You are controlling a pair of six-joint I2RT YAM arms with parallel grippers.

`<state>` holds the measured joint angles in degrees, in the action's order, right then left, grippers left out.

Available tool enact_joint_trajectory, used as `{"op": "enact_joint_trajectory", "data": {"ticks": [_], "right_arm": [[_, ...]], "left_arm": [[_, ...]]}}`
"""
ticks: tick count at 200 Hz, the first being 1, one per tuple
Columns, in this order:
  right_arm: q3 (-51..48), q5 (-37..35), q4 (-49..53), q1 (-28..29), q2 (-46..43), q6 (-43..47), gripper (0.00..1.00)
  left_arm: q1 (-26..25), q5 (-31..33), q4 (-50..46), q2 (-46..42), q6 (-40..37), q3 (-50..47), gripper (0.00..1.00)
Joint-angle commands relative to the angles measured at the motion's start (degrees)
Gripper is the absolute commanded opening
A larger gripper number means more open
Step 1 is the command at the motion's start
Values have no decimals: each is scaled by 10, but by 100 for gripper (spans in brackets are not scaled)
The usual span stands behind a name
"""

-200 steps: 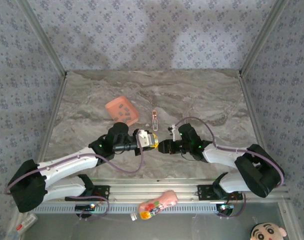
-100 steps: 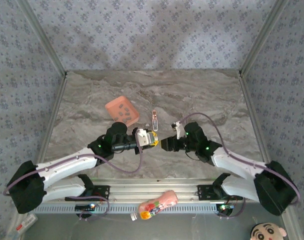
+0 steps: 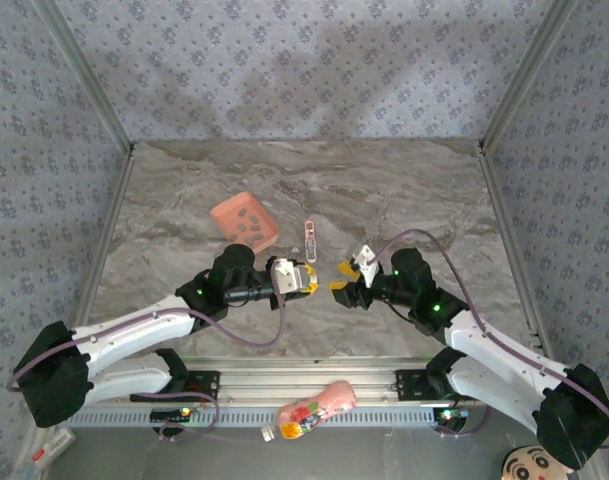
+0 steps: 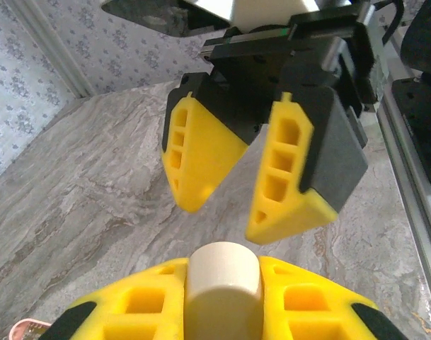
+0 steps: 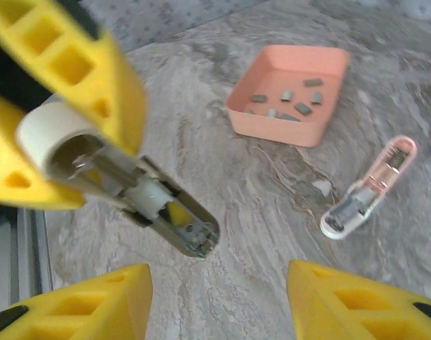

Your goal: Load the staples into the stapler

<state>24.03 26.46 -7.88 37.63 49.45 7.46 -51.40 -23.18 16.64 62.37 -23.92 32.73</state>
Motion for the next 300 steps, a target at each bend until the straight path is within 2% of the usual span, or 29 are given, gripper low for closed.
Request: {"op": "enact_joint_trajectory", "data": {"ticks": [1, 44, 108, 155, 195, 223, 236, 247, 266, 292, 300], "right_arm": [[7, 65, 1, 11, 12, 171, 56], [48, 85, -1, 18, 72, 222, 63], [81, 165, -49, 20, 161, 238, 60], [89, 203, -73, 21, 193, 240, 46], [86, 196, -88, 21, 197, 239, 22], [72, 177, -92, 16, 186, 220, 19], [62, 151, -97, 12, 180, 183, 19], [58, 108, -97, 10, 177, 129, 19], [61, 14, -81, 6, 179, 3, 19], [95, -92, -6, 1, 199, -139, 20], [111, -123, 22, -2, 211, -182, 20]], "left_arm": [[0, -35, 21, 0, 5, 6, 18], [4, -62, 26, -2, 5, 6, 18], [8, -86, 37, -4, 13, 6, 18], [9, -88, 44, -5, 15, 6, 18], [9, -82, 50, -6, 19, 3, 19], [9, -33, 61, -18, 32, -6, 33], [9, 13, 56, -27, 52, -8, 45], [10, 61, 43, -35, 80, -6, 52], [23, 106, 15, -44, 127, -4, 62], [46, 201, -27, -54, 238, 5, 80], [54, 235, -50, -55, 266, 12, 82]]}}
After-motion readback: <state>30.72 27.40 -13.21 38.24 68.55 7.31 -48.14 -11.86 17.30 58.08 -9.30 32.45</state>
